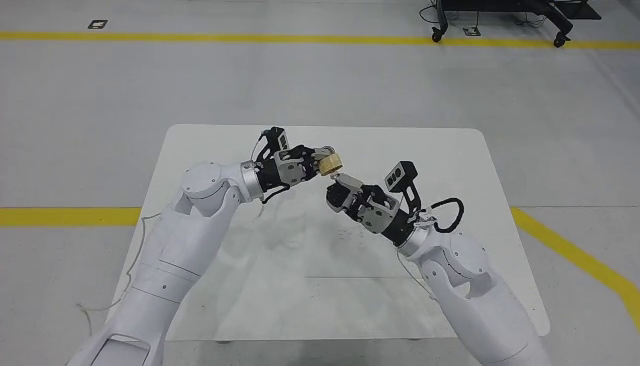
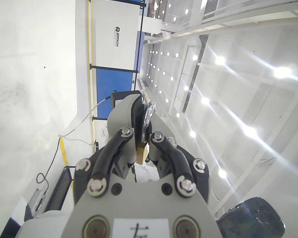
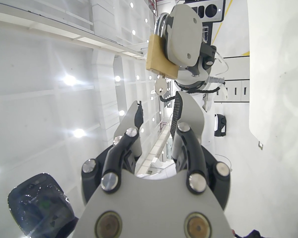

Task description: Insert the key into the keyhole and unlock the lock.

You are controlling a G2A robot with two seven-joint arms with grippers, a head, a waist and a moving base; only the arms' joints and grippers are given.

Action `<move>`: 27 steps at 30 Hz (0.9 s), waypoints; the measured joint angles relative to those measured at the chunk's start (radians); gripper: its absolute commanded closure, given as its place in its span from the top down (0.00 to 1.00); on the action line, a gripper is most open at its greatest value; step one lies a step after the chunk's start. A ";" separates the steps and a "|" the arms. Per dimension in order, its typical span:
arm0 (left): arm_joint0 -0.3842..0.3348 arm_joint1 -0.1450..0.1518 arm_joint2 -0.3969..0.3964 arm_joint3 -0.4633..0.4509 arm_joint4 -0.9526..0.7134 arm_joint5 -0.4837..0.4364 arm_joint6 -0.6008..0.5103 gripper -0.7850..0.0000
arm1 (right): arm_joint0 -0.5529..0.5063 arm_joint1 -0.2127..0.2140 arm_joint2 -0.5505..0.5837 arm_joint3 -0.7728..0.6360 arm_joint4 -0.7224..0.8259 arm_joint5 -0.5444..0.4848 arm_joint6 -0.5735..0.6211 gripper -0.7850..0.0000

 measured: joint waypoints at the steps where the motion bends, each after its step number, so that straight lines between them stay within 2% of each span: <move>1: 0.000 0.000 0.000 0.000 0.001 0.000 0.000 0.00 | 0.007 -0.001 -0.002 0.006 0.008 0.003 -0.004 0.35; 2: -0.001 0.000 0.001 0.000 0.001 0.000 -0.001 0.00 | 0.011 -0.002 -0.003 0.011 0.013 0.006 -0.006 0.32; 3: -0.001 0.000 0.001 0.000 0.002 0.000 -0.001 0.00 | 0.015 -0.003 -0.004 0.015 0.016 0.009 -0.008 0.23; 5: -0.001 0.000 0.002 0.000 0.004 -0.001 -0.001 0.00 | 0.022 -0.005 -0.007 0.022 0.022 0.013 -0.011 0.14; 18: -0.003 0.002 0.005 0.000 0.013 -0.001 -0.002 0.00 | 0.041 -0.010 -0.014 0.046 0.017 0.037 -0.035 0.10; 19: -0.003 0.002 0.005 0.000 0.013 -0.002 -0.002 0.00 | 0.042 -0.010 -0.015 0.047 0.016 0.037 -0.036 0.02; 20: -0.003 0.002 0.006 0.000 0.013 -0.002 -0.002 0.00 | 0.042 -0.011 -0.015 0.048 0.016 0.038 -0.038 0.00; 27: -0.004 0.002 0.007 0.002 0.014 -0.004 -0.003 0.00 | 0.042 -0.013 -0.010 0.048 0.042 0.045 -0.047 0.00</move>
